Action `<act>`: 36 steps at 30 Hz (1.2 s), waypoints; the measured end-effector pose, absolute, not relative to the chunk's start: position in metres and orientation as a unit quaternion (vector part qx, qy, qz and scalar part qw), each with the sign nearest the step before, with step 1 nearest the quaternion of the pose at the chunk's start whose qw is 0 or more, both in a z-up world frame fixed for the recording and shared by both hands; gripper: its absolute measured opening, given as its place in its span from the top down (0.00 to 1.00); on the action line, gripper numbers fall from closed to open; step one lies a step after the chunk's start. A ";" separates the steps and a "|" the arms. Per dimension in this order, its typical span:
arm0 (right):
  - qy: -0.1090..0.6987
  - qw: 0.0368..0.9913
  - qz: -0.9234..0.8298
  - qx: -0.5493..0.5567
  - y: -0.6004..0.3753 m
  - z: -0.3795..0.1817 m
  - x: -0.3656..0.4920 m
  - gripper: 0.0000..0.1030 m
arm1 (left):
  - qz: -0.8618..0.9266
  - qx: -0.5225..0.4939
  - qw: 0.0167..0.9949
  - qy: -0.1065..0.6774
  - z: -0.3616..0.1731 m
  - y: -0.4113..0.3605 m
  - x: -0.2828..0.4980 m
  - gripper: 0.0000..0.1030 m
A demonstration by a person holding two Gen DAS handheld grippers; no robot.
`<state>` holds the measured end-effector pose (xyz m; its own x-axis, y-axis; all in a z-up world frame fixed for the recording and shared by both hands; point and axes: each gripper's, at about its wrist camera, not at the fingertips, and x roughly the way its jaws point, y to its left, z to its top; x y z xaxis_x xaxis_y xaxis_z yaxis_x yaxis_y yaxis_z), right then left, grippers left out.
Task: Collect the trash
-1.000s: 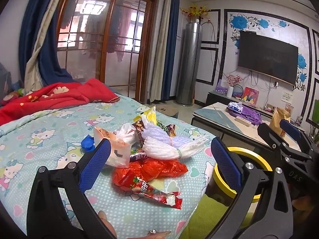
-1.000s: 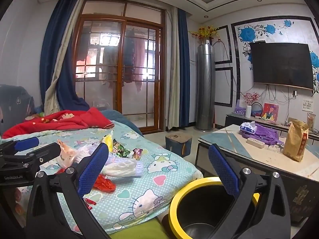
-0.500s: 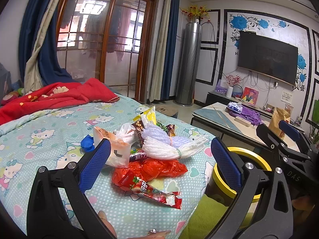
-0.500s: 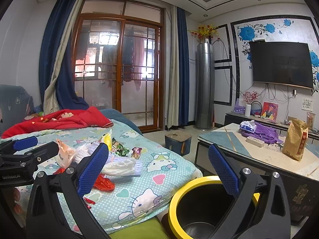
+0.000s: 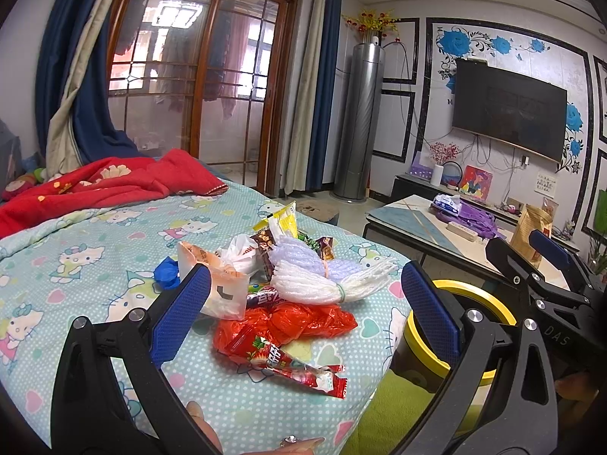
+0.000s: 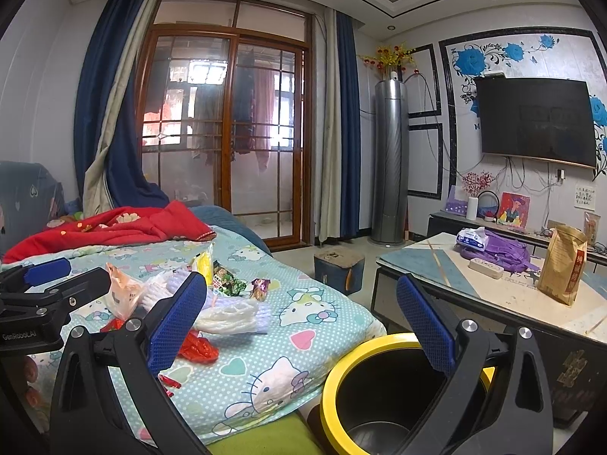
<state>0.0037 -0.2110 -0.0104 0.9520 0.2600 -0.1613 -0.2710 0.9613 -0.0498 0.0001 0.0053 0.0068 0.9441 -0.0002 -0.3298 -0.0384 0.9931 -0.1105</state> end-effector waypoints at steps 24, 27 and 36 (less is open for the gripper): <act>0.082 0.987 0.134 -0.035 -0.211 -0.016 0.006 0.05 | 0.010 -0.059 0.984 0.168 0.007 0.006 0.000 0.10; 0.082 0.987 0.134 -0.035 -0.212 -0.016 0.006 0.05 | 0.010 -0.060 0.984 0.168 0.007 0.006 -0.001 0.10; 0.083 0.985 0.145 -0.043 -0.207 -0.020 0.004 0.05 | 0.020 -0.071 0.983 0.170 0.004 0.012 -0.006 0.10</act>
